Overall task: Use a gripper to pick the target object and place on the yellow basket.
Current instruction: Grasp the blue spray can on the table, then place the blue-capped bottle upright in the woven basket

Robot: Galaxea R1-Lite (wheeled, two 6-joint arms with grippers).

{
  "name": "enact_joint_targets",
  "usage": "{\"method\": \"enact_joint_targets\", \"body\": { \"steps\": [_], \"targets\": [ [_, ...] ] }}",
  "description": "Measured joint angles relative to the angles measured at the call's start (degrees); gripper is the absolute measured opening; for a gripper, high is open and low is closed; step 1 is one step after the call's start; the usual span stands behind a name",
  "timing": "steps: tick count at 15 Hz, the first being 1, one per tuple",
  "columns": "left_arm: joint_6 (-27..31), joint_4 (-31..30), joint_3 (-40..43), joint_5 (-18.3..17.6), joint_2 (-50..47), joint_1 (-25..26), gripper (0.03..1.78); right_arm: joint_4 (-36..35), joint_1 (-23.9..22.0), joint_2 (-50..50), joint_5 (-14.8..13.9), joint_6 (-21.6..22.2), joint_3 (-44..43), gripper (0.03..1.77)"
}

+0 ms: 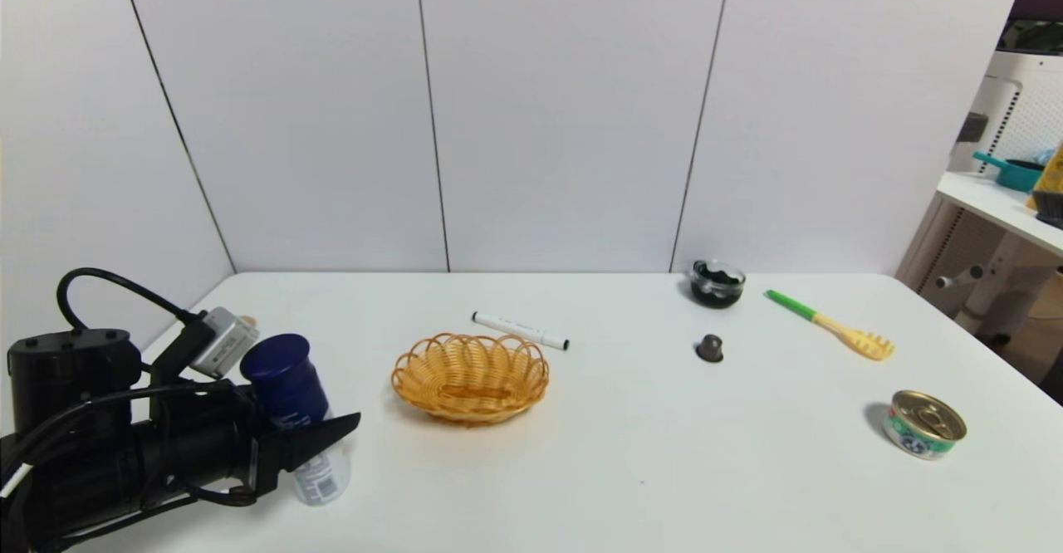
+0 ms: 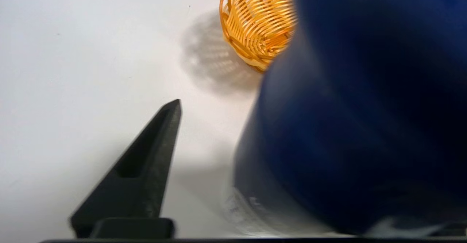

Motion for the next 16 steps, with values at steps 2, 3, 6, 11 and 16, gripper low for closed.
{"method": "enact_joint_targets", "body": {
  "steps": [2, 3, 6, 11, 16],
  "targets": [
    [0.0, -0.2, 0.1, 0.0, 0.2, 0.1, 1.06, 0.0, 0.0, 0.0, 0.0, 0.0, 0.0, 1.70],
    [0.1, -0.3, 0.2, 0.0, 0.3, 0.1, 0.94, 0.0, 0.0, 0.0, 0.0, 0.0, 0.0, 1.70],
    [0.1, -0.5, 0.2, 0.0, 0.4, 0.1, 0.82, 0.0, 0.0, 0.0, 0.0, 0.0, 0.0, 1.70],
    [0.5, -1.7, -1.4, -0.1, -0.2, 0.0, 0.82, 0.0, 0.0, 0.0, 0.0, 0.0, 0.0, 1.70],
    [2.3, -1.3, -13.8, -0.3, -1.6, -1.9, 0.82, 0.0, 0.0, 0.0, 0.0, 0.0, 0.0, 1.70]
  ]
}}
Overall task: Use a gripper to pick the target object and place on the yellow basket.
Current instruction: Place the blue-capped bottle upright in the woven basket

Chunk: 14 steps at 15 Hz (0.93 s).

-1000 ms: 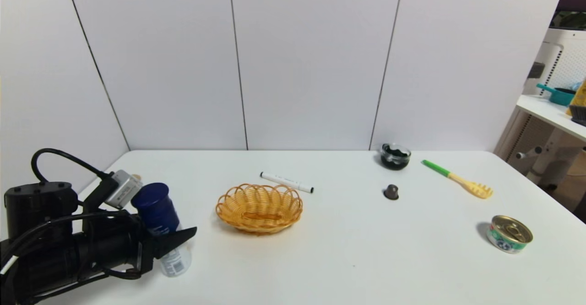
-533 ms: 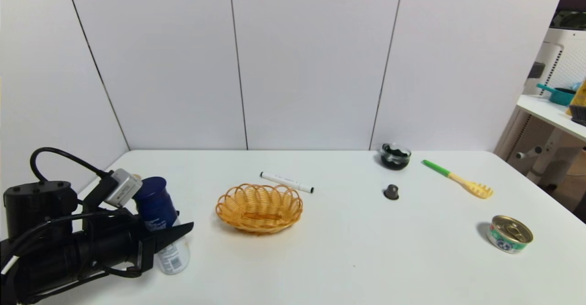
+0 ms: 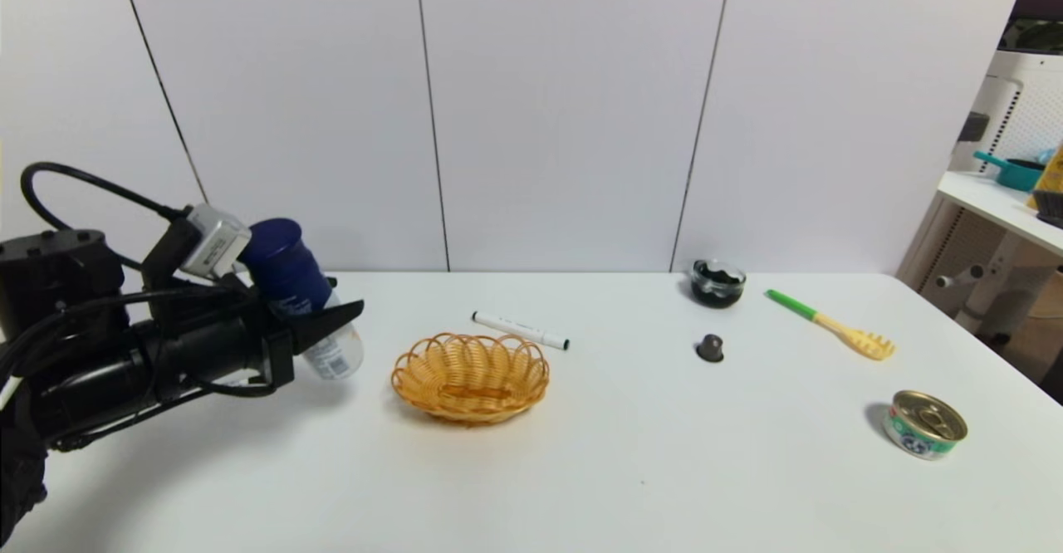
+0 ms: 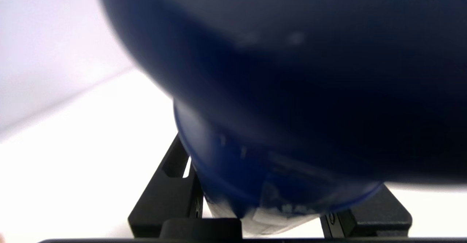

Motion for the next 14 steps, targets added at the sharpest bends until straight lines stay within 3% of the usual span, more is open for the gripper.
{"method": "enact_joint_targets", "body": {
  "steps": [7, 10, 14],
  "targets": [
    [-0.2, 4.1, -18.6, 0.0, 7.1, -11.3, 0.82, 0.0, 0.0, 0.0, 0.0, 0.0, 0.0, 1.70],
    [-0.4, 4.7, -21.5, 0.0, 12.2, -15.9, 0.82, 0.0, 0.0, 0.0, 0.0, 0.0, 0.0, 1.70],
    [-0.3, 4.8, -21.9, 0.1, 18.4, -17.6, 0.82, 0.0, 0.0, 0.0, 0.0, 0.0, 0.0, 1.70]
  ]
}}
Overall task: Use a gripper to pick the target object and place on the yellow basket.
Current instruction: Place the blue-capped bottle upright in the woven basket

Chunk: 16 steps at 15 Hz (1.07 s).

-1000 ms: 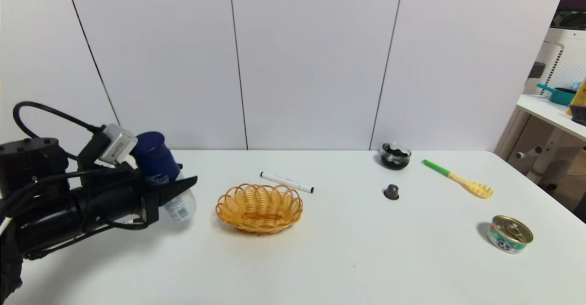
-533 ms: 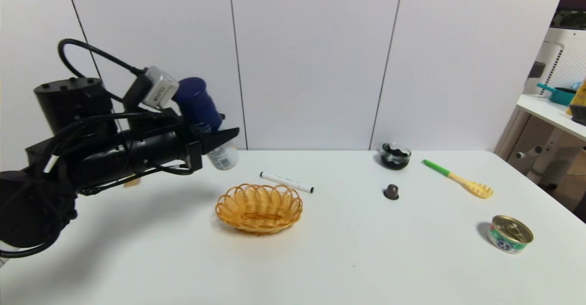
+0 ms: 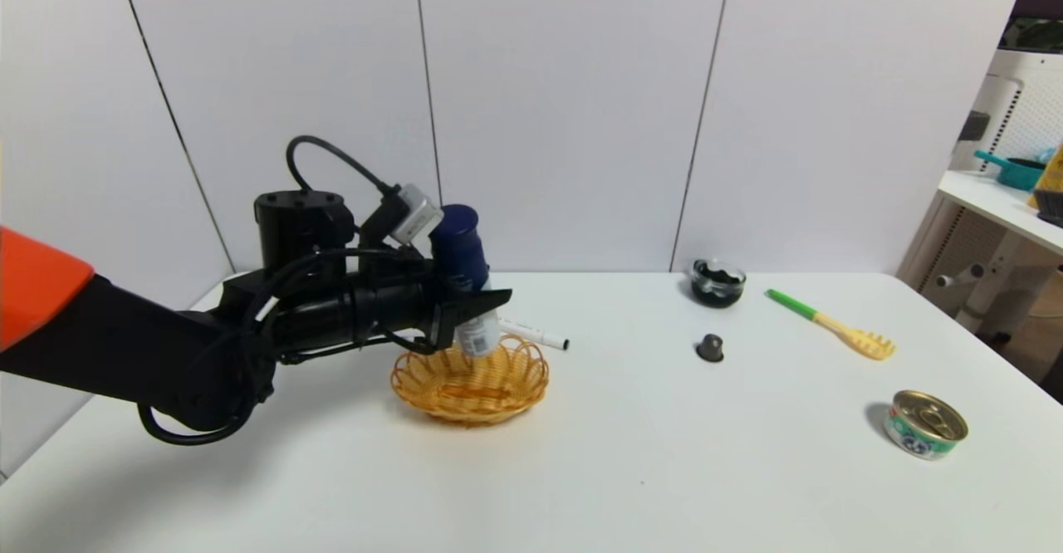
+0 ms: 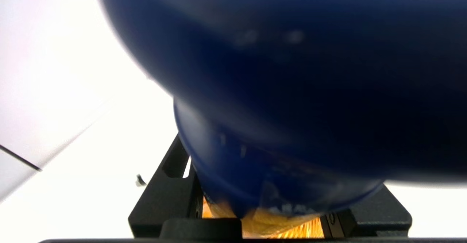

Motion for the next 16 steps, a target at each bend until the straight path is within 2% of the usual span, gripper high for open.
{"method": "enact_joint_targets", "body": {
  "steps": [10, 13, 16],
  "targets": [
    [-0.2, 1.2, 0.7, 0.1, 6.3, -0.2, 0.82, 0.0, 0.0, 0.0, 0.0, 0.0, 0.0, 1.70],
    [0.1, 1.0, 0.7, 0.0, 6.3, -0.2, 1.11, 0.0, 0.0, 0.0, 0.0, 0.0, 0.0, 1.70],
    [0.1, 1.0, 0.8, 0.0, 5.7, -0.2, 1.30, 0.0, 0.0, 0.0, 0.0, 0.0, 0.0, 1.70]
  ]
}}
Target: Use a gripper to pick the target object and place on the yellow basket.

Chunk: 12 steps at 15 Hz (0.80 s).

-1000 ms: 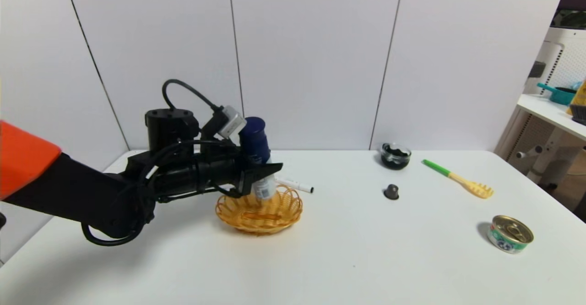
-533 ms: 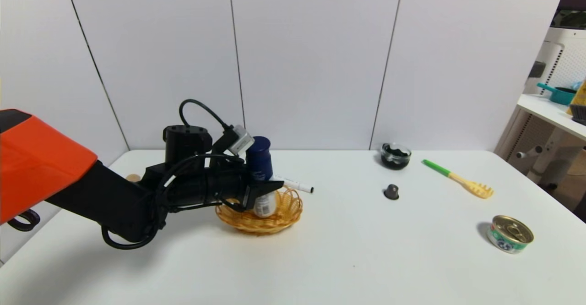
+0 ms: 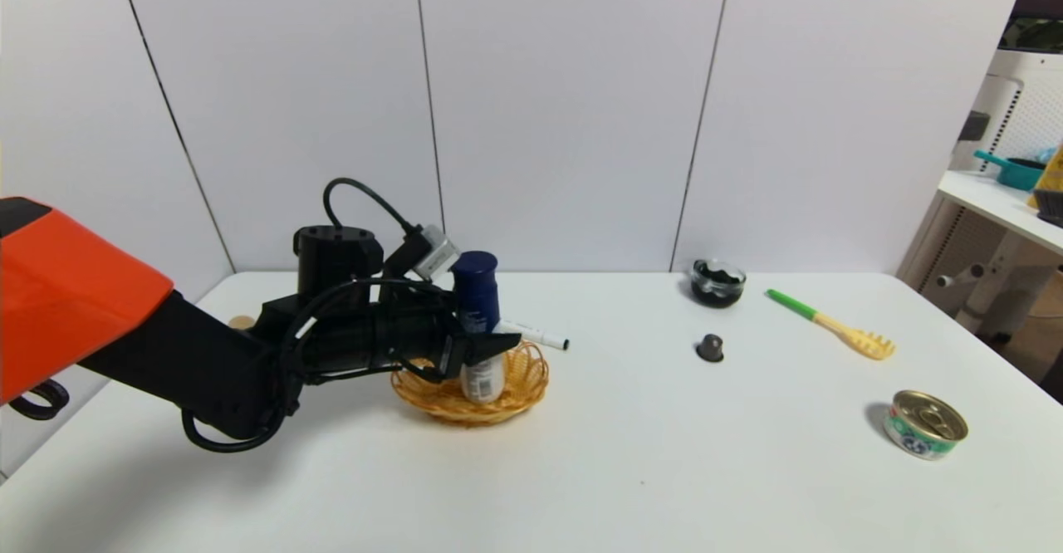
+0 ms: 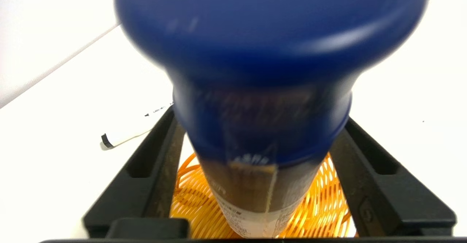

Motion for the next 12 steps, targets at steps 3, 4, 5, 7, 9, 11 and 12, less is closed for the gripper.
{"method": "enact_joint_targets", "body": {
  "steps": [3, 4, 5, 7, 9, 11, 12],
  "targets": [
    [-0.6, -0.2, -0.6, 0.0, -1.9, 0.0, 1.43, 0.0, 0.0, 0.0, 0.0, 0.0, 0.0, 1.70],
    [-1.0, -0.3, -0.9, 0.0, -3.1, 0.0, 1.46, 0.0, 0.0, 0.0, 0.0, 0.0, 0.0, 1.70],
    [-1.9, -0.3, -1.2, 0.1, -4.8, 0.1, 1.49, 0.0, 0.0, 0.0, 0.0, 0.0, 0.0, 1.70],
    [-4.9, -0.3, -1.8, 1.3, -8.5, 0.2, 1.54, 0.0, 0.0, 0.0, 0.0, 0.0, 0.0, 1.70],
    [-7.8, -0.3, -3.2, 3.5, -12.8, 0.2, 1.58, 0.0, 0.0, 0.0, 0.0, 0.0, 0.0, 1.70],
    [-10.3, 0.9, -5.7, 5.7, -17.3, 0.6, 1.61, 0.0, 0.0, 0.0, 0.0, 0.0, 0.0, 1.70],
    [-10.8, 2.4, -6.8, 7.9, -19.6, 1.3, 1.62, 0.0, 0.0, 0.0, 0.0, 0.0, 0.0, 1.70]
  ]
}}
